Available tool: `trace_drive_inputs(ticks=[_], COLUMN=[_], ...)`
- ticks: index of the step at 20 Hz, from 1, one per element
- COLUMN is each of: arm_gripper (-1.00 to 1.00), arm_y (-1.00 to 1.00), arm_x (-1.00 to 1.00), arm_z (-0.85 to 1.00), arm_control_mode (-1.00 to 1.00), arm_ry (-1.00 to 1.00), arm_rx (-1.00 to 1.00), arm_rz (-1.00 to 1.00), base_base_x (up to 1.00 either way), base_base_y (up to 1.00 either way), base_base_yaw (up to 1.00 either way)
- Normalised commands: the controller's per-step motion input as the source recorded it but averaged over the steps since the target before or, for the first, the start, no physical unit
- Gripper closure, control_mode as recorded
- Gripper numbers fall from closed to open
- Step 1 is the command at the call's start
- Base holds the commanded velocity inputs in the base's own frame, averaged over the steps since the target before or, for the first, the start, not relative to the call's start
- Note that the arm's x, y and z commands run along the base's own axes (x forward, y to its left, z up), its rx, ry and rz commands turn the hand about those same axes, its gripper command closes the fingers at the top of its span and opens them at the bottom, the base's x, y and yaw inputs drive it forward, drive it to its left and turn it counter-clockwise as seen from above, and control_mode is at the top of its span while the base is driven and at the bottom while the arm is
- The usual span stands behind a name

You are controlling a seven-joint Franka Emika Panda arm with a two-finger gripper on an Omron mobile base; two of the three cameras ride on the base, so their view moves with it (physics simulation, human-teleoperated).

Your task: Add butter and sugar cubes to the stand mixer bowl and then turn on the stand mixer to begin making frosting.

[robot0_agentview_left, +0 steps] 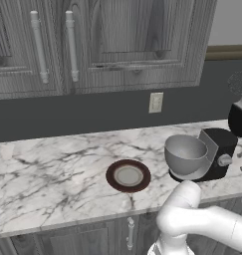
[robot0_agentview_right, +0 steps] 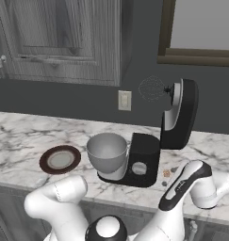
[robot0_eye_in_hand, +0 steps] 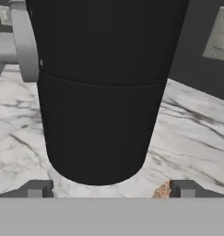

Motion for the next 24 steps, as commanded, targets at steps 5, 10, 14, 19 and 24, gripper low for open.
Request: trace_drive_inputs(ticks=[5,10,14,19,24], arm_gripper=[-1.00,-1.00,-1.00,-1.00,-1.00], arm_y=[-0.06,-0.06,-0.04,-0.03,-0.05], arm_x=[0.23,0.25,0.23,0.19,0.21], arm_z=[-0.17,-0.12,-0.14,-0.15,-0.14], arm_control_mode=[-1.00,-1.00,-1.00,-1.00,-1.00], arm_ry=[0.00,0.00,0.00,0.00,0.00], arm_rx=[0.01,0.01,0.00,0.00,0.01], arm_rz=[-0.01,-0.01,-0.01,-0.01,-0.01], base_base_x=[0.00,0.00,0.00,0.00,0.00], base_base_y=[0.00,0.00,0.00,0.00,0.00], base_base_yaw=[0.00,0.00,0.00,0.00,0.00])
